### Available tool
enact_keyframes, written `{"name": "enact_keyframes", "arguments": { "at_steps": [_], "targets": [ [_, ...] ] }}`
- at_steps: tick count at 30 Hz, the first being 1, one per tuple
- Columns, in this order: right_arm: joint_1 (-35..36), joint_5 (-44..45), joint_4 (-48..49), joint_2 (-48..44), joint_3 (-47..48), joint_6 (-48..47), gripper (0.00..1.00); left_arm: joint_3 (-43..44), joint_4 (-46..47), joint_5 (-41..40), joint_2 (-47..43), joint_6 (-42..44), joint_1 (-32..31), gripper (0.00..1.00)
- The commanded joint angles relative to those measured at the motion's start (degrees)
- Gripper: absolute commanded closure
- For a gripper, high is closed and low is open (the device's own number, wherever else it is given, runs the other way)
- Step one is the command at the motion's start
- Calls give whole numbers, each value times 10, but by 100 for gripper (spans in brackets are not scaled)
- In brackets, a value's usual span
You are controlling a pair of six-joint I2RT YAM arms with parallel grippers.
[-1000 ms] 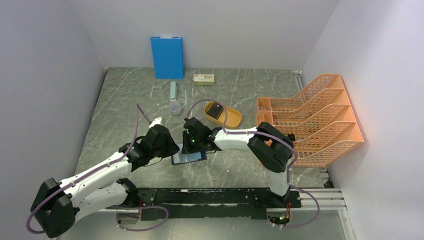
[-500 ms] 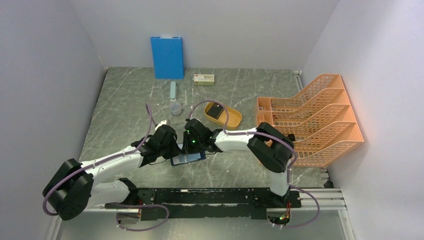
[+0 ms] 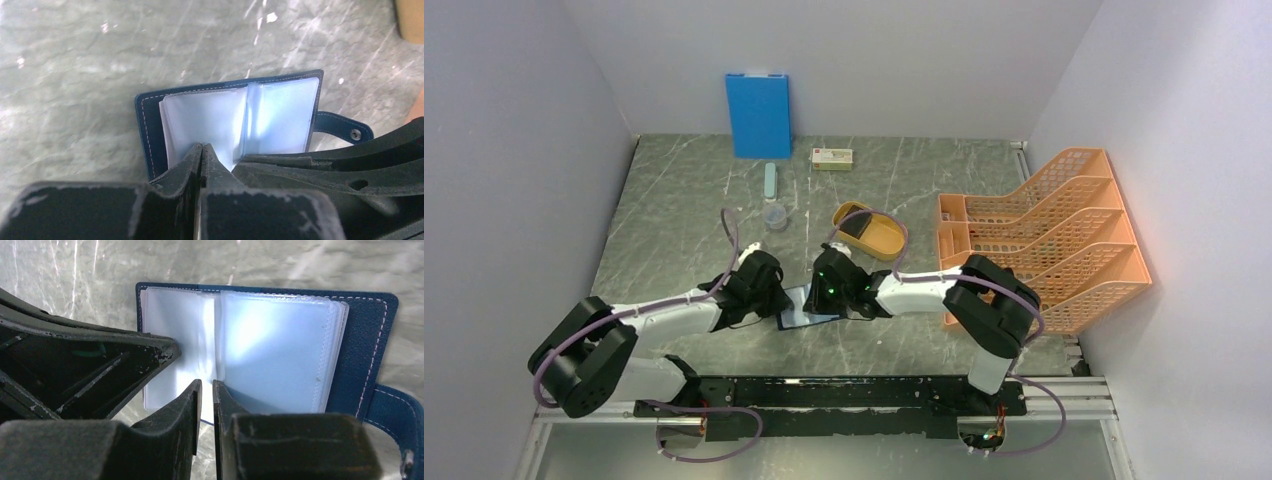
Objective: Put the credit cards into the card holder
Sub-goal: Open the card holder at the center of the board.
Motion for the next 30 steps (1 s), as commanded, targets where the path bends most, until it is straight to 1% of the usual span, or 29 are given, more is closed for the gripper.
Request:
{"name": "enact_keyframes", "arguments": {
  "at_steps": [1,6,10,13,15,19,23,27,30],
  "targets": [
    [-18,41,-29,-19,-44,17,81,-24,-13,-16,59,20,8,95],
    [-32,55,-19,-57,-83,33,80,11,9,-17,98,37,9,95],
    [-53,53,-12,-85,-112,32,79,32,5,-14,110,52,8,95],
    [-66,43,-11,-96,-118,26,79,35,-4,-2,100,64,8,95],
    [-70,42,-12,-100,-120,25,78,38,-28,3,93,66,8,95],
    [-74,41,-10,-105,-120,23,78,26,-42,11,57,66,8,95],
    [-74,40,-8,-108,-121,26,78,32,-58,26,28,78,8,93],
    [-74,40,-6,-107,-121,29,78,31,-63,30,32,86,8,92],
    [-74,38,-6,-115,-124,29,78,21,-48,44,40,88,8,92]
  ]
}}
